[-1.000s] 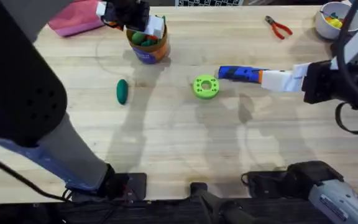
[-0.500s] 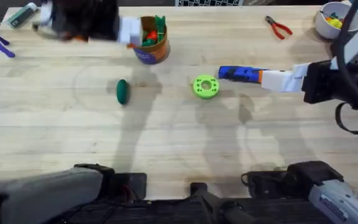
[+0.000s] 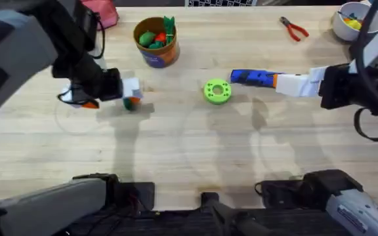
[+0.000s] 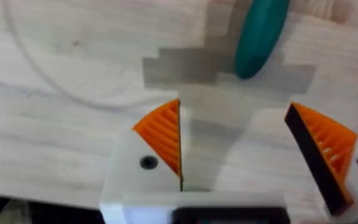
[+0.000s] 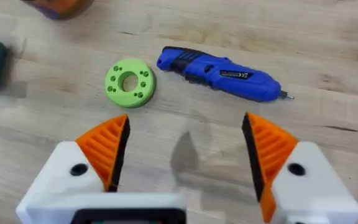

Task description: Pick up the gripper from the table and insert it into the empty holder that is missing its gripper. Then pick up a screw, insert it into the mounting hole, and use the screwdriver to tighten it. Finally, clean up the table by picking up the vegetable and placing it into the bucket.

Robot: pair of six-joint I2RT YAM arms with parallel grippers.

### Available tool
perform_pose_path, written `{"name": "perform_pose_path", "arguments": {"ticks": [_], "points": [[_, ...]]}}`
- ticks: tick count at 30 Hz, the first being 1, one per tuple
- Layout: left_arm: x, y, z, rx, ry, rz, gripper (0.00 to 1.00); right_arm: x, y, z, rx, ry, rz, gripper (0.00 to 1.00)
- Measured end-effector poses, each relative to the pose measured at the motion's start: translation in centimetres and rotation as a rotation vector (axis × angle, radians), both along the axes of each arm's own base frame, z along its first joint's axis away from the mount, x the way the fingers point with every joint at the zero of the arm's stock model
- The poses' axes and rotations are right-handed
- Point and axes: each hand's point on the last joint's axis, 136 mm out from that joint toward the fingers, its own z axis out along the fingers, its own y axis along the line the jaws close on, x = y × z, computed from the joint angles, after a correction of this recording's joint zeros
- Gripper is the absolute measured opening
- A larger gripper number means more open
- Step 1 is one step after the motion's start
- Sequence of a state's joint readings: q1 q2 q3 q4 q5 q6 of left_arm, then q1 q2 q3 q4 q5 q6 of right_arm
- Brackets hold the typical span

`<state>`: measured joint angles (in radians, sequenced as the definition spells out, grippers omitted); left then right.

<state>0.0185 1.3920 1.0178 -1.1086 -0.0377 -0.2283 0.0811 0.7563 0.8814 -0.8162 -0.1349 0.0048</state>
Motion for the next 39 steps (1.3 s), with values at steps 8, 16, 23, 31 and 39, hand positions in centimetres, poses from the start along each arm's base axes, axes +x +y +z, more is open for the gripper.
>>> {"name": "perform_pose_path", "arguments": {"ticks": [8,16,23,31,39], "points": [[2.8,-0.7,-2.0,-0.035,-0.068,-0.057,0.988,0.0,0.0,0.0,0.0,0.0,0.0,0.994],[5.4,-1.1,-5.0,-0.051,-0.071,-0.133,0.94,0.0,0.0,0.0,0.0,0.0,-0.001,0.992],[5.5,-0.9,-5.7,-0.041,-0.058,-0.149,0.922,0.0,0.0,0.0,0.0,0.0,-0.001,0.994],[5.5,-0.8,-6.4,-0.038,-0.033,-0.151,0.687,0.0,0.0,0.0,0.0,0.0,0.0,0.994],[5.6,-1.0,-6.2,-0.047,-0.036,-0.157,0.026,0.0,0.0,0.0,0.0,0.0,0.0,0.993]]}}
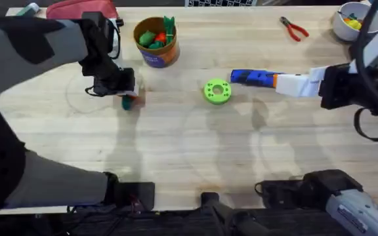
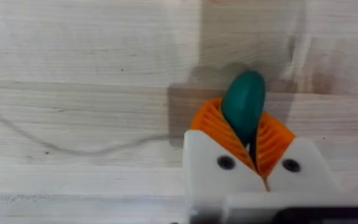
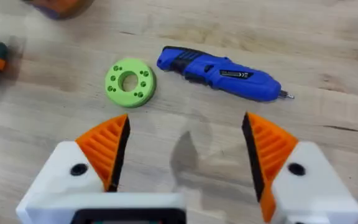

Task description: Pick up the gripper from the table and insert it into the empty holder that is missing its gripper. Then pick up a screw, insert it into the mounting hole, and use the screwdriver to tighten it. Finally, clean up the table by picking up the vegetable and placing it into the bucket.

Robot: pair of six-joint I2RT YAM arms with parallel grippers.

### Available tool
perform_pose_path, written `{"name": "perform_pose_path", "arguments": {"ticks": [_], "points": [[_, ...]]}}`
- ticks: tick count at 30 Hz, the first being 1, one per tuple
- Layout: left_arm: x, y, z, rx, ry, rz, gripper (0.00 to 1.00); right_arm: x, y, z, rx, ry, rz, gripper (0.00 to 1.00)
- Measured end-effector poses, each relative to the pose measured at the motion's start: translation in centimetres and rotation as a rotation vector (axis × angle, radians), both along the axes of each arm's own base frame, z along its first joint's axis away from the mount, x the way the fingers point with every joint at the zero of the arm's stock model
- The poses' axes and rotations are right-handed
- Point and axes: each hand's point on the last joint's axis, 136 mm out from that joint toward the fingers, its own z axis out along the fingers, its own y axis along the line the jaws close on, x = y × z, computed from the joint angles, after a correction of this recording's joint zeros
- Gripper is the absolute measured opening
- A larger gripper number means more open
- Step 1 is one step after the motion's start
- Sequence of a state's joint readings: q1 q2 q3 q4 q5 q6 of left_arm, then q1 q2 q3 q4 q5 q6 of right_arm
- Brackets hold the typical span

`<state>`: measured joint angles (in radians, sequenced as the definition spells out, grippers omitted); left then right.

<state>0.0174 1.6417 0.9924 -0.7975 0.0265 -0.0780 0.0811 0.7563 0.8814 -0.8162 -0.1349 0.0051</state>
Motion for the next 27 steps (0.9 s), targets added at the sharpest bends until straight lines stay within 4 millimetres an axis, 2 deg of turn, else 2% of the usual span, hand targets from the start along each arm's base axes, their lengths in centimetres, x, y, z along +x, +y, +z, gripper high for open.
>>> {"name": "perform_pose_path", "arguments": {"ticks": [4,7,9,14,18,20,22,27], "points": [[-1.5,0.1,0.5,0.007,0.083,0.001,0.026,0.0,0.0,0.0,0.0,0.0,0.0,0.992],[-0.8,0.2,2.7,0.011,0.077,0.001,0.026,0.0,0.0,0.0,0.0,0.0,0.0,0.994],[0.8,0.3,5.3,0.014,0.018,0.002,0.026,0.0,0.0,0.0,0.0,0.0,0.0,0.994],[5.8,-0.1,14.2,-0.004,-0.251,-0.005,0.026,0.0,0.0,0.0,0.0,0.0,0.0,0.994],[8.6,-1.1,18.5,-0.049,-0.421,-0.029,0.026,0.0,0.0,0.0,0.0,0.0,0.0,0.994],[9.9,-2.0,19.3,-0.063,-0.482,-0.052,0.026,0.0,0.0,0.0,0.0,0.0,0.0,0.994],[10.8,-3.2,19.3,-0.078,-0.503,-0.082,0.026,0.0,0.0,0.0,0.0,0.0,0.0,0.994],[13.1,-7.0,16.3,-0.107,-0.484,-0.165,0.026,0.0,0.0,0.0,0.0,0.0,0.0,0.994]]}}
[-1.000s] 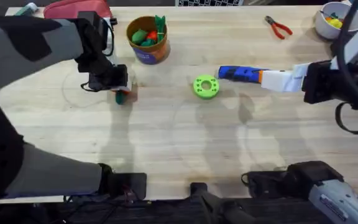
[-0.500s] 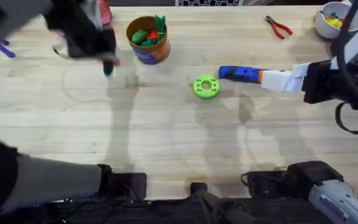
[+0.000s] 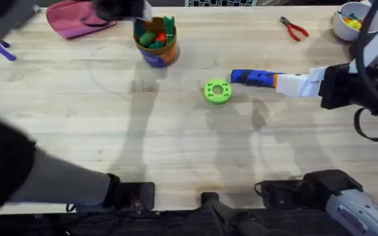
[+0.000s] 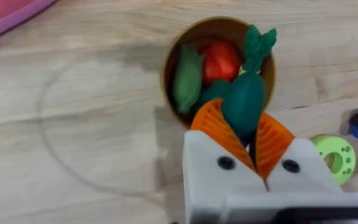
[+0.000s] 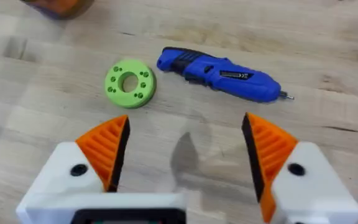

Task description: Pick up the gripper from the table and insert it into the empty holder that is missing its gripper. Then pick up a screw, insert it into the mounting hole, and use the screwdriver to tighten it. Finally, clean up the table by picking up the vegetable and placing it into the bucket.

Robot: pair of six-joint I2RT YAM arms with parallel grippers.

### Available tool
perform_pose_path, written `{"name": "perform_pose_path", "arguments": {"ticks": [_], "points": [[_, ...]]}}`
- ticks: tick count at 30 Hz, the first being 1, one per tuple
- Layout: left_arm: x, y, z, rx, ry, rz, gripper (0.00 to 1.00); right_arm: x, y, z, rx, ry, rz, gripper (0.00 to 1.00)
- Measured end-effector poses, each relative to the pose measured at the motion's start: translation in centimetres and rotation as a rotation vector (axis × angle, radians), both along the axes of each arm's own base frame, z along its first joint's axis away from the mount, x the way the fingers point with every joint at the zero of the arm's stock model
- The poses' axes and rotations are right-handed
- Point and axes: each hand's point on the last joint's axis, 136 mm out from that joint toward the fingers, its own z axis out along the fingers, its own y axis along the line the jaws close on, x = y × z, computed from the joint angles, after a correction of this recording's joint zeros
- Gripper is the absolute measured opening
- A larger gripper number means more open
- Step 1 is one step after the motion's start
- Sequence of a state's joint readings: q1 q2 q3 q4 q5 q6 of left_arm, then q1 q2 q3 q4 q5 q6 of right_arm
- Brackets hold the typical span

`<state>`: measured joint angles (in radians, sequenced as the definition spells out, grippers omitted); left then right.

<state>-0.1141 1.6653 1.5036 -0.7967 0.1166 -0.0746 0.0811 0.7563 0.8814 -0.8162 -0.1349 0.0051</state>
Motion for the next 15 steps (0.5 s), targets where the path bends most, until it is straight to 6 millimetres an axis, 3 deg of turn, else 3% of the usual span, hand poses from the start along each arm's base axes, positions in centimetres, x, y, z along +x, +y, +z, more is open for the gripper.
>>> {"name": "perform_pose_path", "arguments": {"ticks": [6,10,11,15], "points": [[2.0,-1.5,-5.4,0.007,0.079,-0.028,0.026,-0.2,0.0,-0.2,-0.001,0.014,0.0,0.994],[2.2,-1.5,-6.7,0.01,0.104,-0.027,0.028,-0.3,0.0,-0.3,-0.001,0.015,0.0,0.994],[2.2,-1.4,-6.7,0.014,0.102,-0.031,0.128,-0.2,0.0,-0.2,-0.001,0.014,0.0,0.993],[1.7,-1.4,-6.7,0.016,0.121,-0.032,0.76,-0.3,0.0,-0.3,-0.001,0.015,0.0,0.994]]}}
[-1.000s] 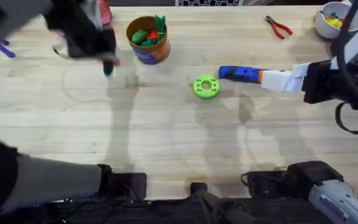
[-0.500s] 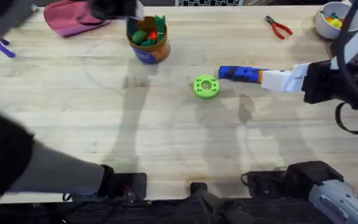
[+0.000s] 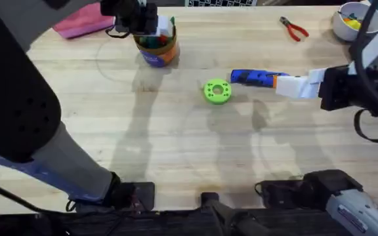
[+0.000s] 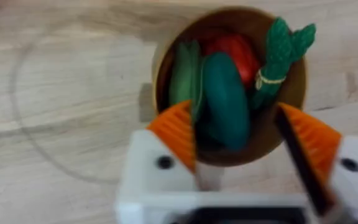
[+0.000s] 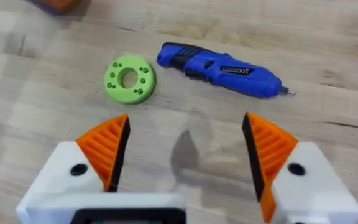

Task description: Pick up the gripper from the table and insert it into the empty holder that is missing its gripper. Then pick up a screw, insert it into the mounting hole, and use the screwdriver to tighten it. Finally, clean up the table by picking up the vegetable and placing it into the bucket.

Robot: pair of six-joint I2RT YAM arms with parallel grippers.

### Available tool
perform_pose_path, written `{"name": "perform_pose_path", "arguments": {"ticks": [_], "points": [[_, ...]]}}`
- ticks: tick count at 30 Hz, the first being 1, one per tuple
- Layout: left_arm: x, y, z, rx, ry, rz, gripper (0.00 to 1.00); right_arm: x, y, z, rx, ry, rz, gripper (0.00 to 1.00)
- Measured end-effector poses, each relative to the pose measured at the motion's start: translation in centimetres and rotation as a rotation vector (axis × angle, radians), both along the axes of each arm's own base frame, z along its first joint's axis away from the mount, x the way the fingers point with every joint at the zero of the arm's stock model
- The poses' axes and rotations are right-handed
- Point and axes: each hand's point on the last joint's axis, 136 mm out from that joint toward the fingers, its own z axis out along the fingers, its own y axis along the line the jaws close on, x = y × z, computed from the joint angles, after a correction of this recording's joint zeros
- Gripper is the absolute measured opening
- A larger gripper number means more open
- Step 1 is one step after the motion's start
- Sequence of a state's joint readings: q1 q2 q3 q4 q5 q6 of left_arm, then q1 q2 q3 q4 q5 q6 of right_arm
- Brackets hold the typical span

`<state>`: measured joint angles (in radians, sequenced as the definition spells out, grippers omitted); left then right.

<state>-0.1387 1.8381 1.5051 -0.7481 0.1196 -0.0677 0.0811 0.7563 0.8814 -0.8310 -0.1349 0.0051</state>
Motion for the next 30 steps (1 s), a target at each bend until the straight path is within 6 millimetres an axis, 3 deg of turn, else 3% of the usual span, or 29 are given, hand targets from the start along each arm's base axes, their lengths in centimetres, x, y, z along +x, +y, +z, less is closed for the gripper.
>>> {"name": "perform_pose_path", "arguments": {"ticks": [1,3,9,18,21,26,30], "points": [[-0.3,0.0,-0.1,0.002,0.013,0.001,0.904,0.0,0.0,0.0,0.0,0.0,0.0,0.994],[-0.9,0.2,0.1,0.008,0.042,0.001,0.98,0.0,0.0,0.0,0.0,0.0,0.0,0.994],[-2.1,0.6,2.7,0.025,0.056,0.008,0.987,0.0,0.0,0.0,0.0,0.0,0.0,0.993],[-7.6,2.3,7.7,0.073,0.042,0.033,0.987,0.0,0.0,0.0,0.0,0.0,0.0,0.994],[-10.0,2.8,7.6,0.081,0.034,0.037,0.987,0.0,0.0,0.0,0.0,0.0,0.0,0.994],[-15.9,3.7,5.3,0.091,0.071,0.039,0.987,0.0,0.0,0.0,0.002,0.001,-0.002,0.992],[-18.9,4.2,4.7,0.085,0.059,0.047,0.988,0.0,0.0,0.0,0.002,0.001,-0.002,0.993]]}}
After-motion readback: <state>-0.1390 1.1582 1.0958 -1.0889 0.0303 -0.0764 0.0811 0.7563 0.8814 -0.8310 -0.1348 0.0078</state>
